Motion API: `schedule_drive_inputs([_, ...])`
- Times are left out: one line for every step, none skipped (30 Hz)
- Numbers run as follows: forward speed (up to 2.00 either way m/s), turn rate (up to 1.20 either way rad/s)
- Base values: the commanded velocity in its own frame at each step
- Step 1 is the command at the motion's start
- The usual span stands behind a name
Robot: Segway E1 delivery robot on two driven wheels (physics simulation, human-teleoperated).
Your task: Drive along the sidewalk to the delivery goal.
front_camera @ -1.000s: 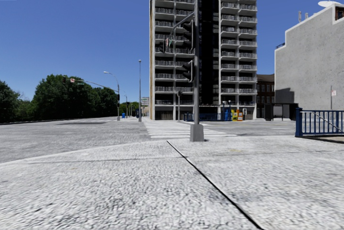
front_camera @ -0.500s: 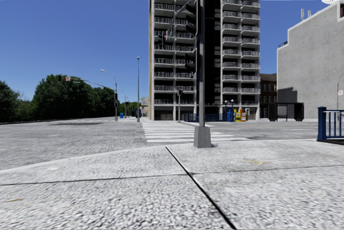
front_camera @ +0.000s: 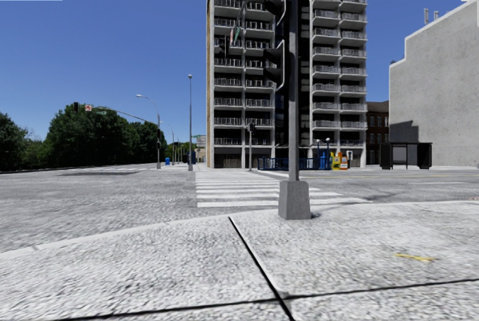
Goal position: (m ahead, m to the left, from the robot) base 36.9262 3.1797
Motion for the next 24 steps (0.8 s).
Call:
schedule_drive_inputs([2.0,0.0])
schedule_drive_inputs([2.0,0.0])
schedule_drive_inputs([2.0,0.0])
schedule_drive_inputs([2.0,0.0])
schedule_drive_inputs([2.0,0.0])
schedule_drive_inputs([2.0,0.0])
schedule_drive_inputs([2.0,0.0])
schedule_drive_inputs([2.0,0.0])
schedule_drive_inputs([2.0,0.0])
schedule_drive_inputs([2.0,0.0])
schedule_drive_inputs([2.0,0.0])
schedule_drive_inputs([2.0,0.0])
schedule_drive_inputs([2.0,0.0])
schedule_drive_inputs([2.0,0.0])
schedule_drive_inputs([2.0,0.0])
schedule_drive_inputs([2.0,0.0])
schedule_drive_inputs([2.0,0.0])
schedule_drive_inputs([2.0,0.0])
schedule_drive_inputs([2.0,0.0])
schedule_drive_inputs([2.0,0.0])
schedule_drive_inputs([2.0,0.0])
schedule_drive_inputs([2.0,0.0])
schedule_drive_inputs([2.0,0.0])
schedule_drive_inputs([2.0,0.0])
